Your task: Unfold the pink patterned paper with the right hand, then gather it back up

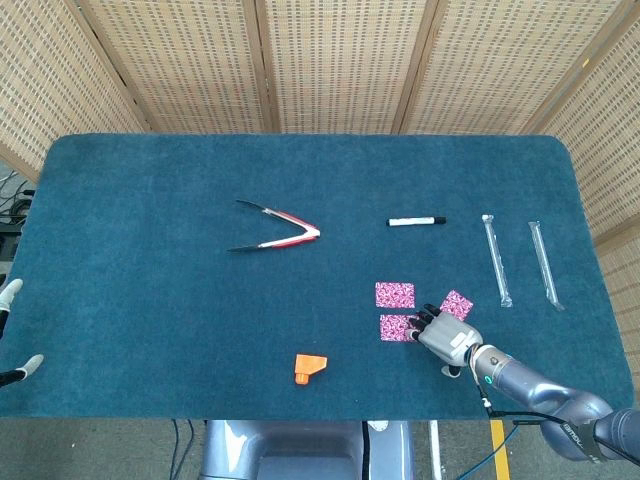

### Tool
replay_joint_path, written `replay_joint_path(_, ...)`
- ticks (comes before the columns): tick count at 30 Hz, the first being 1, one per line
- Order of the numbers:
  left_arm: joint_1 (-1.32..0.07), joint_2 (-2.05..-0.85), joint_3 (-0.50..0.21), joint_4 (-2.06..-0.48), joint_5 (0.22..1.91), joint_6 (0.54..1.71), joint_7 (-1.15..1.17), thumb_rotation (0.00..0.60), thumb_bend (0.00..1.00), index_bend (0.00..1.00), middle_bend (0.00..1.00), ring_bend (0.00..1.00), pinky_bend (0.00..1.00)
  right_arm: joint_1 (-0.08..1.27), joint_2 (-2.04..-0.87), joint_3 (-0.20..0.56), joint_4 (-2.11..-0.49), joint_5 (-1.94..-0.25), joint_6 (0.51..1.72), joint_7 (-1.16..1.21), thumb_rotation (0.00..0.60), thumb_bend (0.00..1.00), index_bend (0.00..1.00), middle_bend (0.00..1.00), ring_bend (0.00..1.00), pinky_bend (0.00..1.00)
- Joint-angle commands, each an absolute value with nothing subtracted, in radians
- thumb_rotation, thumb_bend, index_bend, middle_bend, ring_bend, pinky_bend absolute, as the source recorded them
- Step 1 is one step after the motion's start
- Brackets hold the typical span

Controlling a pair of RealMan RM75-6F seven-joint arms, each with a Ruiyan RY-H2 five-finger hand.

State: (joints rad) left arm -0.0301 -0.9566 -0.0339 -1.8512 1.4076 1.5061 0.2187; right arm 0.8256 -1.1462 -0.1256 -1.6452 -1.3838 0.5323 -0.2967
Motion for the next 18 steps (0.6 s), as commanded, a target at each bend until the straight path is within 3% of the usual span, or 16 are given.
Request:
replay_joint_path(1, -0.030, -0.957, -0.033, -1.850, 1.408, 1.505, 0.216, 0.600, 0.14, 0.02, 0.00, 0.00, 0.00, 0.827, -1.141, -0.127, -1.654, -1.384, 0.532, -0.298, 0.600, 0.31, 0.16, 0.11, 0.00, 0.00)
replay_joint_path(10, -0.030, -0.957, -0.035, -1.846, 1.410, 1.507, 0.211, 0.600, 0.14, 0.02, 0.00, 0.00, 0.00, 0.823, -1.115, -0.104, -1.692, -1.390, 0.569, -0.271, 0.600, 0.31, 0.16, 0.11, 0.00, 0.00)
replay_joint_path(18, -0.030, -0.959, -0.034, -1.847, 1.414, 1.508, 0.211, 0.600, 0.14, 0.02, 0.00, 0.00, 0.00, 0.786, -1.104, -0.053, -1.695, -1.378, 0.673, -0.199, 0.600, 0.26, 0.21, 0.11, 0.00, 0.00)
